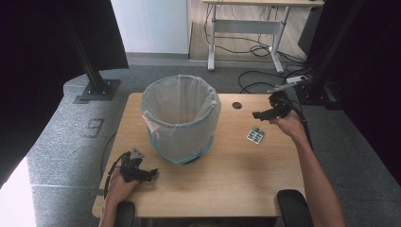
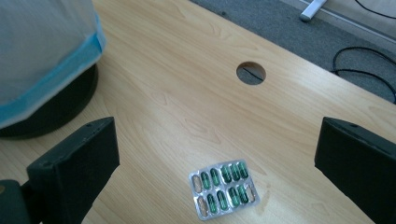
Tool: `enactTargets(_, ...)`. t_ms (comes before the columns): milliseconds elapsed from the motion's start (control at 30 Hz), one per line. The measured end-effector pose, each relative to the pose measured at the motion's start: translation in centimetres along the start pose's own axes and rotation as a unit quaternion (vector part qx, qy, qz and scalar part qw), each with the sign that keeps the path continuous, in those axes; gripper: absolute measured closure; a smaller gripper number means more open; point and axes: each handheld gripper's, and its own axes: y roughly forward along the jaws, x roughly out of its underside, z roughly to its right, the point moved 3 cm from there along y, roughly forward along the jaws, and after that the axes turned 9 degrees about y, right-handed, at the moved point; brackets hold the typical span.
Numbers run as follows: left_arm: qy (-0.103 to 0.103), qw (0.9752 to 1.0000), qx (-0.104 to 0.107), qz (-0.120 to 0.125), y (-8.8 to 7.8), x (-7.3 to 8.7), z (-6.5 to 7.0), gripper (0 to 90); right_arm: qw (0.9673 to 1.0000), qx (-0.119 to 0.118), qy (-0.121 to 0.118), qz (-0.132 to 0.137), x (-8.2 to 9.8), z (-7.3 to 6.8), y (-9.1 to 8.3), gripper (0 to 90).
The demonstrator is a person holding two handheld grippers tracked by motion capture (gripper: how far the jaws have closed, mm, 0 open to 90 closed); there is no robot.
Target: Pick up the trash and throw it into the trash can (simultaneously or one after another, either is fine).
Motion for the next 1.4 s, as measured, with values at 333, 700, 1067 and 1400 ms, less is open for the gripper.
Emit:
enactTargets(333, 0.000, 1.0000, 0.000, 0.000, 0.0, 0.0, 0.0, 0.0, 0.9997, 0.009, 0.009, -0.018, 2.9, 0.9, 2.2, 0.7)
enactTargets(700, -0.001, 1.0000, 0.000, 0.000, 0.0, 0.0, 0.0, 0.0, 0.9992, 0.021, 0.006, -0.034, 5.5, 1.4, 5.4, 0.7)
enactTargets(1067, 0.000, 1.0000, 0.000, 0.000, 0.0, 0.0, 0.0, 0.0, 0.9979, 0.024, 0.010, -0.060, 7.6, 2.6, 8.8, 2.1)
enactTargets(1400, -0.001, 1.0000, 0.000, 0.000, 0.0, 0.0, 0.0, 0.0, 0.9971, 0.019, 0.027, -0.069, 9.2, 4.3, 10.7, 7.1)
